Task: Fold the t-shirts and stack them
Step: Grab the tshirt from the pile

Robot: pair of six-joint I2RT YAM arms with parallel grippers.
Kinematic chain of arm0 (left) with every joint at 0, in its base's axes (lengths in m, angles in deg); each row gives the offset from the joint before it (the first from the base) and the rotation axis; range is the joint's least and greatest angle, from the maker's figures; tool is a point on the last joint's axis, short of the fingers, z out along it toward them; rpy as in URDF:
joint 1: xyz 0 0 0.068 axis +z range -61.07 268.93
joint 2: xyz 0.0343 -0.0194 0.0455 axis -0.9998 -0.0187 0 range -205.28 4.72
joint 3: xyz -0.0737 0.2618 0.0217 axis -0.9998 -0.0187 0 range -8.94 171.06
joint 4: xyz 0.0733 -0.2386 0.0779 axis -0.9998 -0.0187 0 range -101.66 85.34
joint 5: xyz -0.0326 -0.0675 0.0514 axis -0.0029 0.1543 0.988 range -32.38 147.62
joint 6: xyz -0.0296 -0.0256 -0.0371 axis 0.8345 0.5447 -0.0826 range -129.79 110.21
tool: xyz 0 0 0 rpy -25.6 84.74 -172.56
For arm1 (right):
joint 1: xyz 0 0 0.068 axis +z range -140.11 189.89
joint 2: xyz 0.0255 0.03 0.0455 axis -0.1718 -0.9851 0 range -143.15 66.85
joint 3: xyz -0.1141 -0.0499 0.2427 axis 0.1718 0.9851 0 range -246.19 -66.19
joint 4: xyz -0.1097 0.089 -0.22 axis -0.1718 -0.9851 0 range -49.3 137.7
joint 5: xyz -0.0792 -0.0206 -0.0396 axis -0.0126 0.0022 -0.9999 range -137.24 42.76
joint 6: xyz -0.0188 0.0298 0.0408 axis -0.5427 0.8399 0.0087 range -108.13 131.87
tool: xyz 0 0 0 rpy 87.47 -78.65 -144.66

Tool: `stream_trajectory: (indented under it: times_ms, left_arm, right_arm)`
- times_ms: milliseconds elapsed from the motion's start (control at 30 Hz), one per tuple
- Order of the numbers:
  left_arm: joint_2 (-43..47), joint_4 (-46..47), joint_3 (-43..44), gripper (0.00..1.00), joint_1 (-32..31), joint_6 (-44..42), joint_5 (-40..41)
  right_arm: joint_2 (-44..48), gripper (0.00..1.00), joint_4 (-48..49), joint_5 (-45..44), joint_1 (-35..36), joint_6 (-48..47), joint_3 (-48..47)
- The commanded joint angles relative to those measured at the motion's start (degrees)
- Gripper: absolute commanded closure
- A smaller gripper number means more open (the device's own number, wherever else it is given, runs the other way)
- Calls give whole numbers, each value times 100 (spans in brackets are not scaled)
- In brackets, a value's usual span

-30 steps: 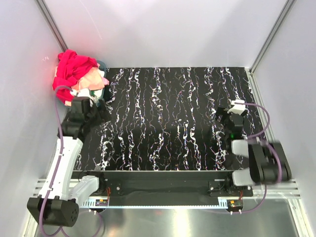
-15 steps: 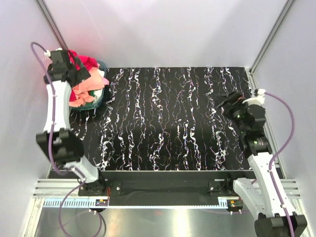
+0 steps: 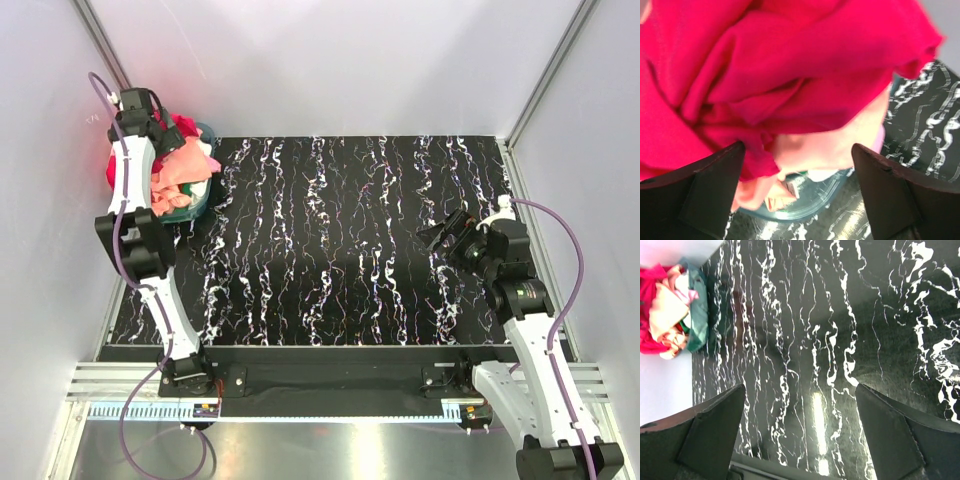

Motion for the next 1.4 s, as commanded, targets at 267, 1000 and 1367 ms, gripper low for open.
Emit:
stream_trajectory:
  times_ms: [267, 1000, 1367]
  left_arm:
    - [-399, 91, 998, 90, 109, -98, 206]
    - [-11, 293, 874, 8, 214, -265, -13]
    - [-926, 750, 1227, 3, 452, -318, -251]
  right_arm:
    - [-109, 0, 10, 320, 41, -331, -33]
    - [199, 0, -1132, 460, 50, -349, -631]
    - [-144, 0, -816, 610, 50, -524, -332]
